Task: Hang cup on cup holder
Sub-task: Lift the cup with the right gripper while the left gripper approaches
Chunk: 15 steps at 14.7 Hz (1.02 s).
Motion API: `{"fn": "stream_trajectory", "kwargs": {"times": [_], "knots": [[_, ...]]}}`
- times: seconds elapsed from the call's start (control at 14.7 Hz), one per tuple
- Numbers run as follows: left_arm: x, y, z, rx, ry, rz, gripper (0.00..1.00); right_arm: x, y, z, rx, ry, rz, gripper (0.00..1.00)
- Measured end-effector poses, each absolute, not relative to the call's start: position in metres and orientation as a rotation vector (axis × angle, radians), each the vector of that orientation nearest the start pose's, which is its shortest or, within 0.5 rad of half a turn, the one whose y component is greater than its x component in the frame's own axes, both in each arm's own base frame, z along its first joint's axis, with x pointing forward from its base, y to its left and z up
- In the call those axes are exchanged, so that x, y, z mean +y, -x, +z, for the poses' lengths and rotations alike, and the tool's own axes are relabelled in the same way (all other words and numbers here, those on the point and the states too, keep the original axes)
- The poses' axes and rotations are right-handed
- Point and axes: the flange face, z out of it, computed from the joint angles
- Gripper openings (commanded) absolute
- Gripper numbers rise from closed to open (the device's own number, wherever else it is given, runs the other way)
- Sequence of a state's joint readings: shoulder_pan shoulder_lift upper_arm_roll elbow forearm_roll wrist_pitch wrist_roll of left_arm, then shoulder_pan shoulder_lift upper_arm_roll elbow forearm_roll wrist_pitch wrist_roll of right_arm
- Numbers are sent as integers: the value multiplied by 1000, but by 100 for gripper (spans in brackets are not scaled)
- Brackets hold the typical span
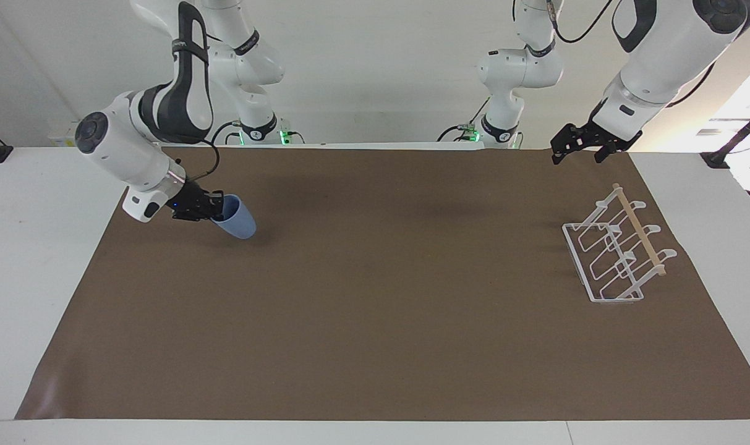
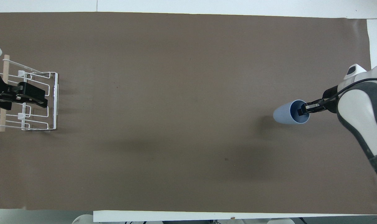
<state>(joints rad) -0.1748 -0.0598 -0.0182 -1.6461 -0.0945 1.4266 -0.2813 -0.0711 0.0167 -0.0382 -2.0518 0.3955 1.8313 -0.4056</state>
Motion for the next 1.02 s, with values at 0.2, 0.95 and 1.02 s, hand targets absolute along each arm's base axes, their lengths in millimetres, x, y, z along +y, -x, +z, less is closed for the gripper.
{"fn": "stream_trajectory", "kwargs": {"times": [0.2,0.95,1.02], "knots": [[-149,-497,619,-618,3182,355,100,22,-532,434,-149,2453,136,0],[-285,-461,648,-2114,2540,545,100,266,-505,472,32,1930,149,0],[-290,-460,649,-2192,2473,578,100,284,-498,471,44,1928,135,0]]}}
